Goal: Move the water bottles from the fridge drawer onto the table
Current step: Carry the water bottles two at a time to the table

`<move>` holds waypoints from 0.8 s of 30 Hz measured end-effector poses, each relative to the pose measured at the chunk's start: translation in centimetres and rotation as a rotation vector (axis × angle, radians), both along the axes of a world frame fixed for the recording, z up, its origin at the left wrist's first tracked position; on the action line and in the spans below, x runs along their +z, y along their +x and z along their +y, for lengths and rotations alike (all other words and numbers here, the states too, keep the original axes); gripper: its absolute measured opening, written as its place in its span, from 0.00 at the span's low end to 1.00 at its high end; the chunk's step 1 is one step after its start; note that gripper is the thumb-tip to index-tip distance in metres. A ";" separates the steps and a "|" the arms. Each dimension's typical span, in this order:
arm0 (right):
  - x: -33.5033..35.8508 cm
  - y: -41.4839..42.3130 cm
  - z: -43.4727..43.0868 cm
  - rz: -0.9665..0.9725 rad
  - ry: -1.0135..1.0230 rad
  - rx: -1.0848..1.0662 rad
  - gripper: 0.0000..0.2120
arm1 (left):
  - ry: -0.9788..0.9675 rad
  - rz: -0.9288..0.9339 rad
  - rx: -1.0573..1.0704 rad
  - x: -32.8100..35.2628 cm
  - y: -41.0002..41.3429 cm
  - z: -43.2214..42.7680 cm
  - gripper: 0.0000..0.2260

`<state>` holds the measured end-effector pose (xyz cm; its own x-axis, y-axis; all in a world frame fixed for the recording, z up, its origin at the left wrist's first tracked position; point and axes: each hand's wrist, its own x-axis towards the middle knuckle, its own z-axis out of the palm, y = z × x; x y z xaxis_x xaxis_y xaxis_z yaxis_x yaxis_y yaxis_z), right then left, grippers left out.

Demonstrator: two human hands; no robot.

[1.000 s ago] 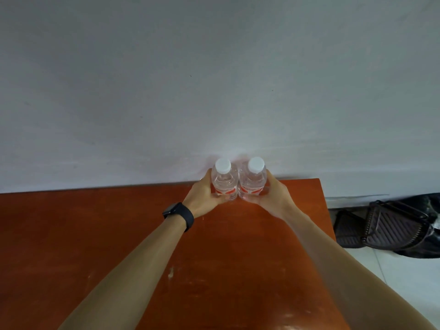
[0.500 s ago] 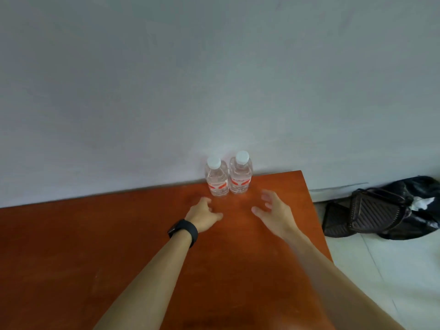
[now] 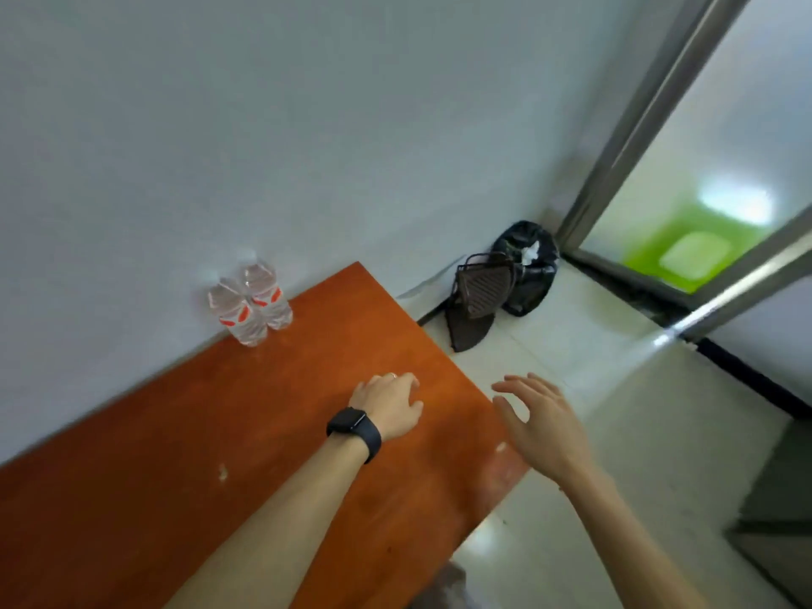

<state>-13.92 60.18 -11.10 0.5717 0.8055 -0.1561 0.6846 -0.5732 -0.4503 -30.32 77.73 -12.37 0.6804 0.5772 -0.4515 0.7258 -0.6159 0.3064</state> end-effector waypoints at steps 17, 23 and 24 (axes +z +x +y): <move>8.3 12.3 -56.4 -0.281 0.153 -0.980 0.15 | 0.134 -0.382 -0.925 10.4 35.0 -48.4 0.17; 10.7 14.6 -69.6 -0.299 0.171 -1.177 0.16 | 0.059 -0.449 -1.057 12.8 42.1 -62.7 0.18; 10.9 15.1 -71.3 -0.293 0.176 -1.198 0.16 | 0.044 -0.456 -1.066 12.9 43.1 -64.6 0.18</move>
<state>1.19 -11.08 -0.21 0.9554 -0.2493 0.1581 -0.1393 -0.8530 -0.5030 12.82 13.16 0.56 0.9252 -0.3781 -0.0332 -0.3402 -0.8648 0.3693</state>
